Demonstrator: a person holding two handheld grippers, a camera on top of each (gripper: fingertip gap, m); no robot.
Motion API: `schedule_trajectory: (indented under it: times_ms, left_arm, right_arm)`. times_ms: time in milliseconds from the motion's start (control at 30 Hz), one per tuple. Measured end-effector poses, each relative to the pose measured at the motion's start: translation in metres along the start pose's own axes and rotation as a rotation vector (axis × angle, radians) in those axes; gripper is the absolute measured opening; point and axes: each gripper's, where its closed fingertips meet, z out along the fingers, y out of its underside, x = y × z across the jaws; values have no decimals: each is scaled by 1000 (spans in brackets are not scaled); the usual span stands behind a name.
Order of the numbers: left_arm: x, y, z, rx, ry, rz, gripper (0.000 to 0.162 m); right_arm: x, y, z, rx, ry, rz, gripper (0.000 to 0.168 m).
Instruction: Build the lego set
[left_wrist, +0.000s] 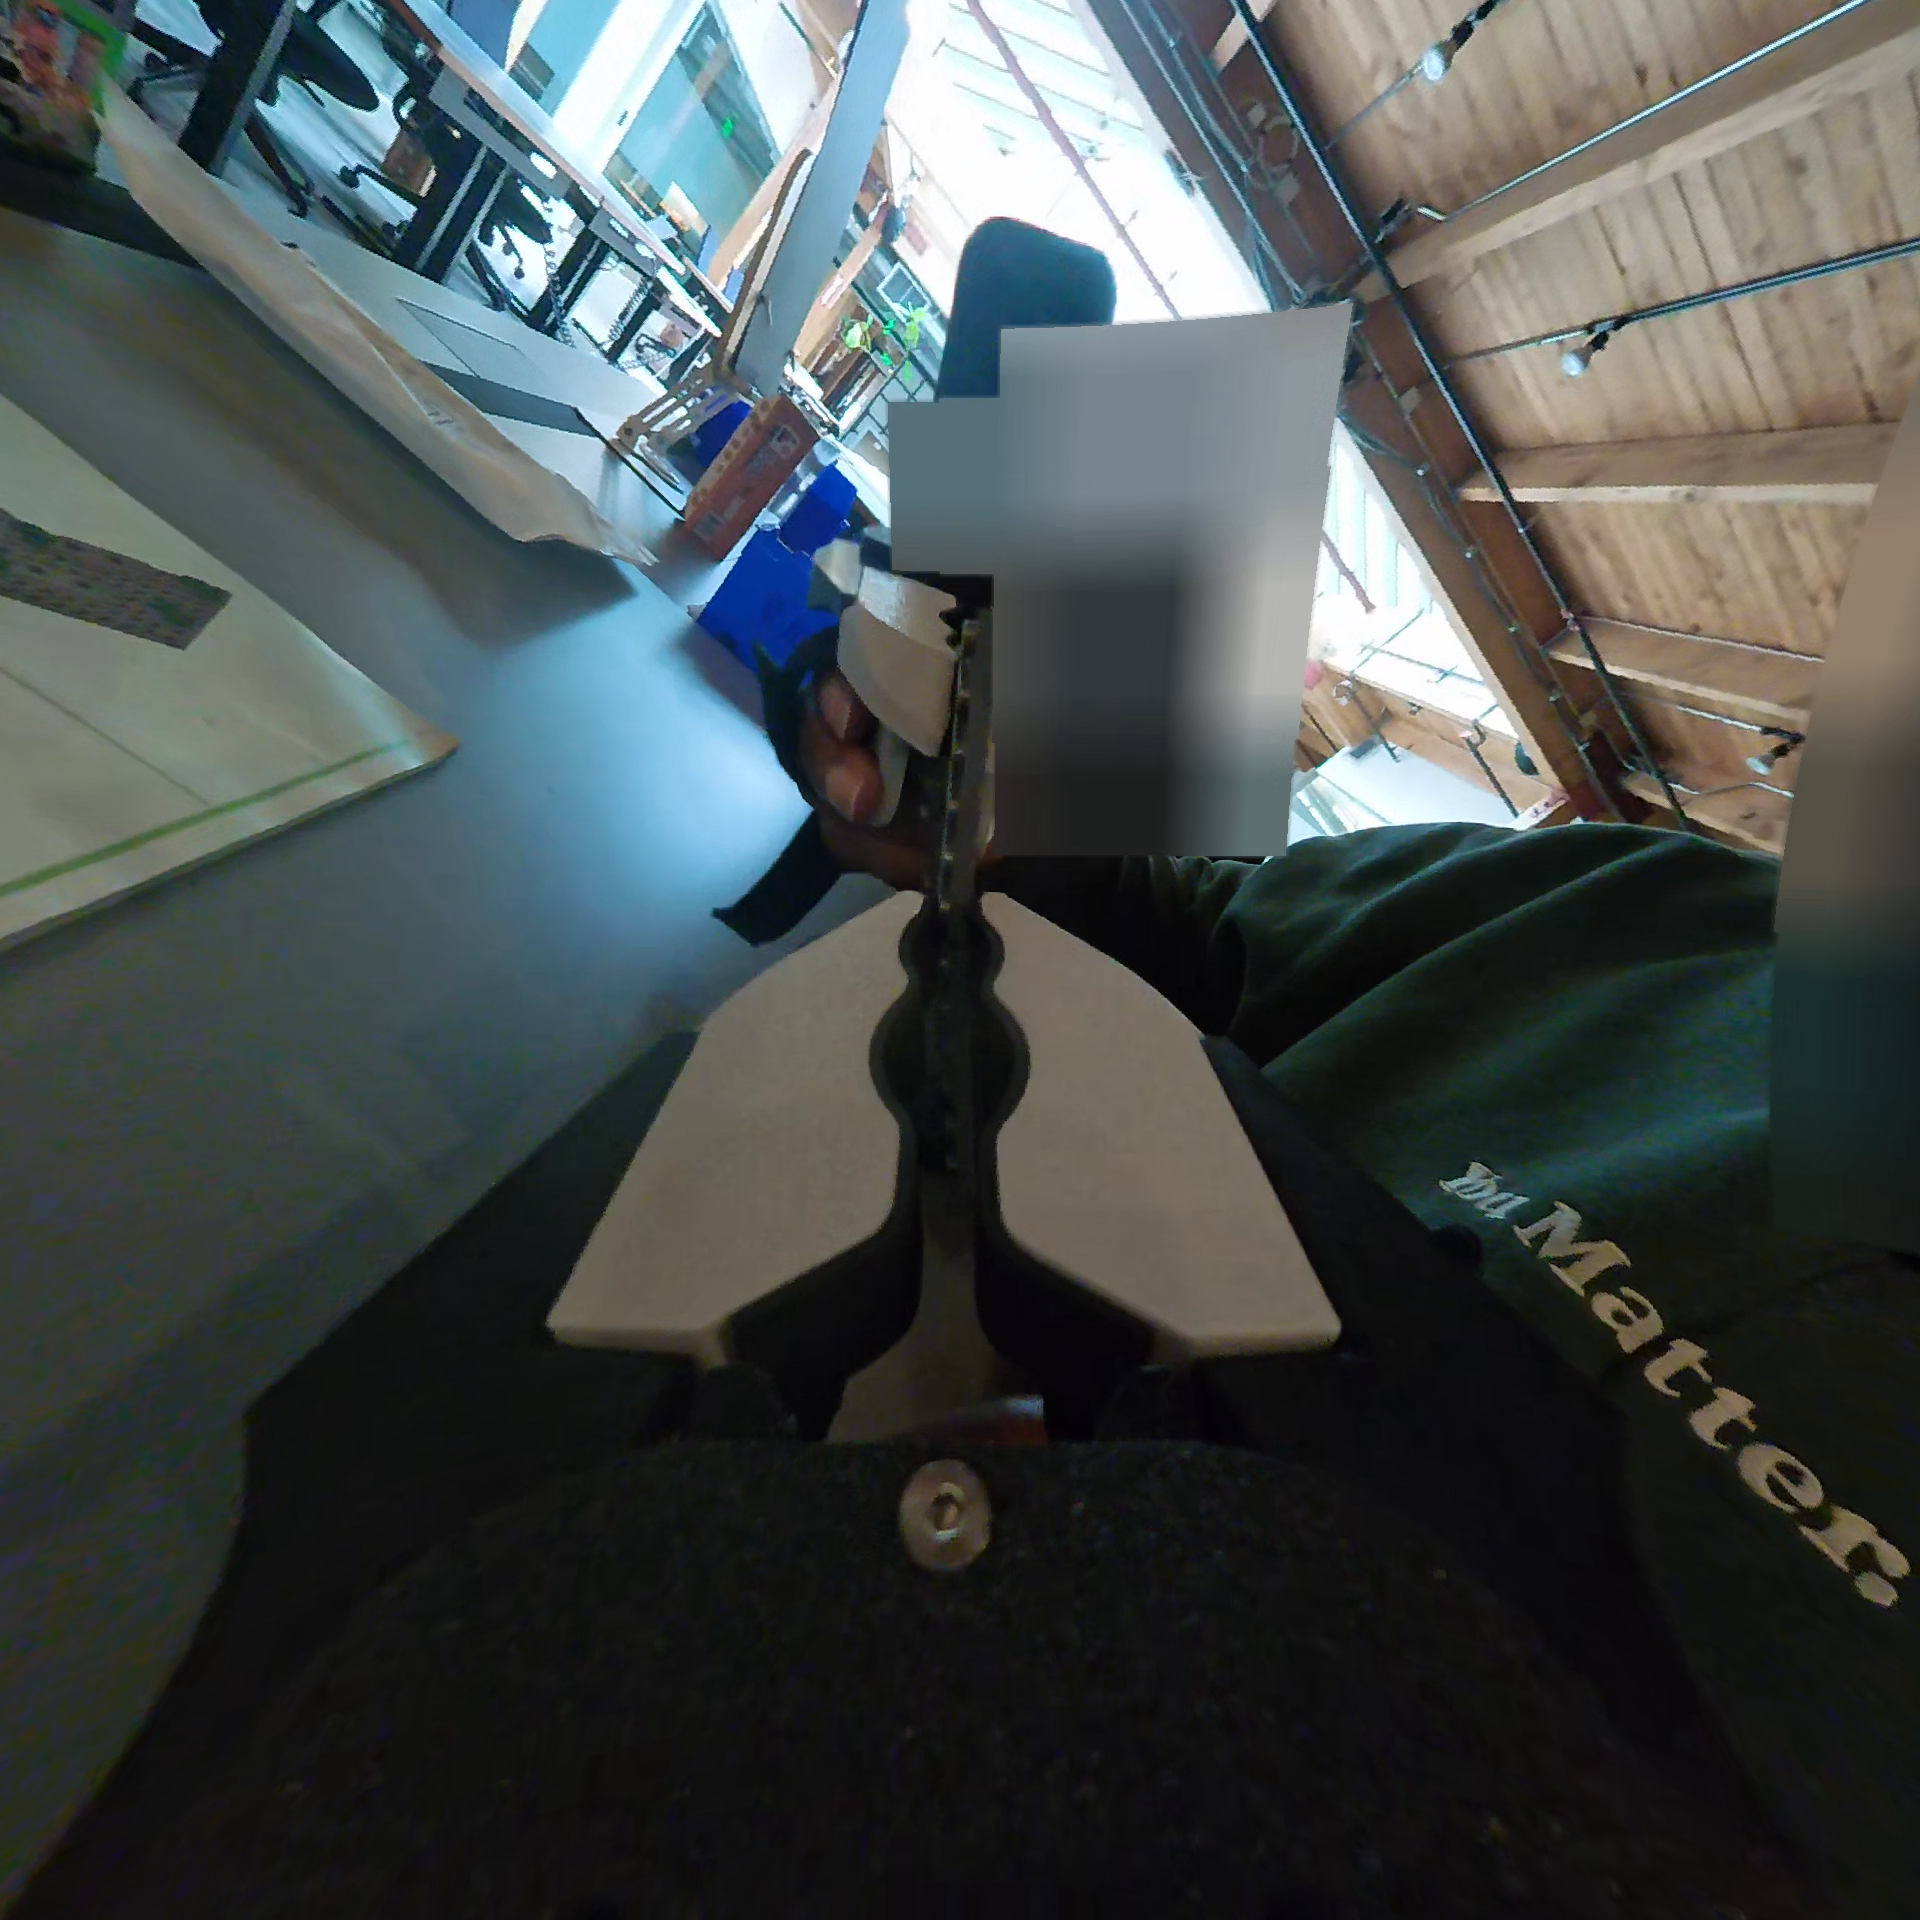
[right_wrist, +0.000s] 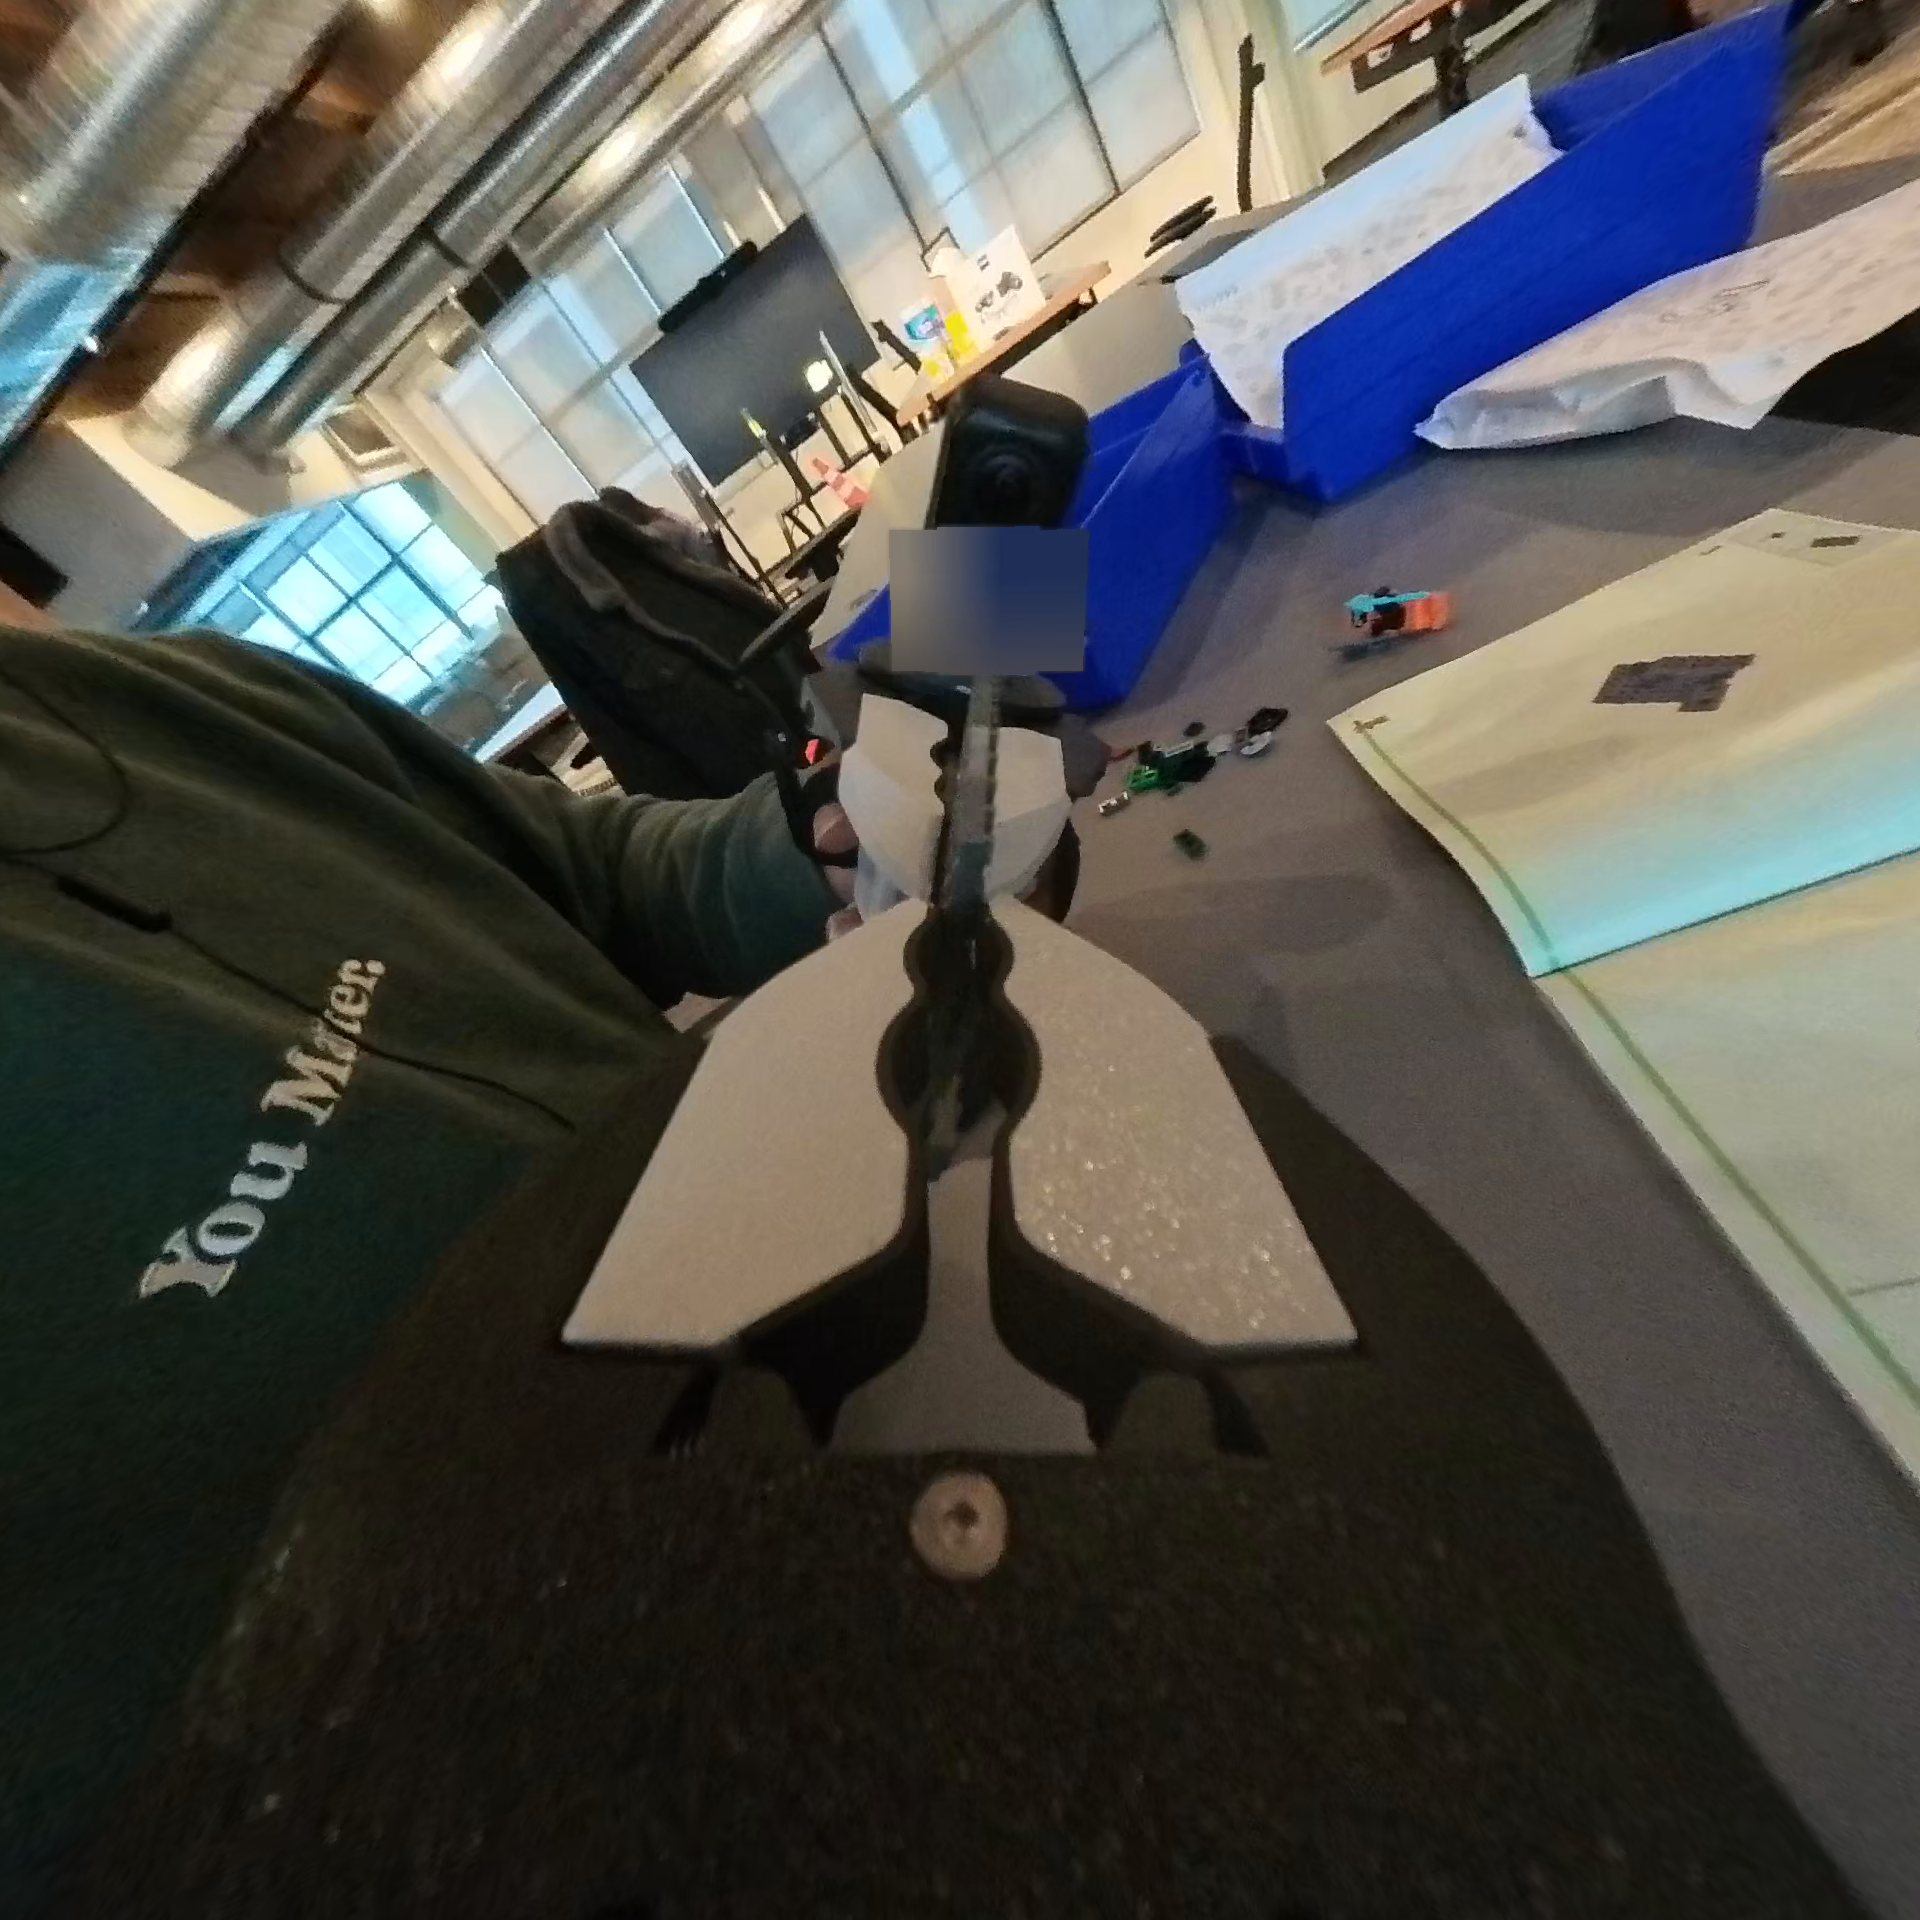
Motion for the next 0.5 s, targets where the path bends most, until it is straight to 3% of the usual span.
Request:
schedule_trajectory:
  times_ms: [500]
  left_arm:
    - [8, 1, 0, -29, 27, 25, 5]
  right_arm:
    - [-8, 6, 0, -60, -78, 11, 5]
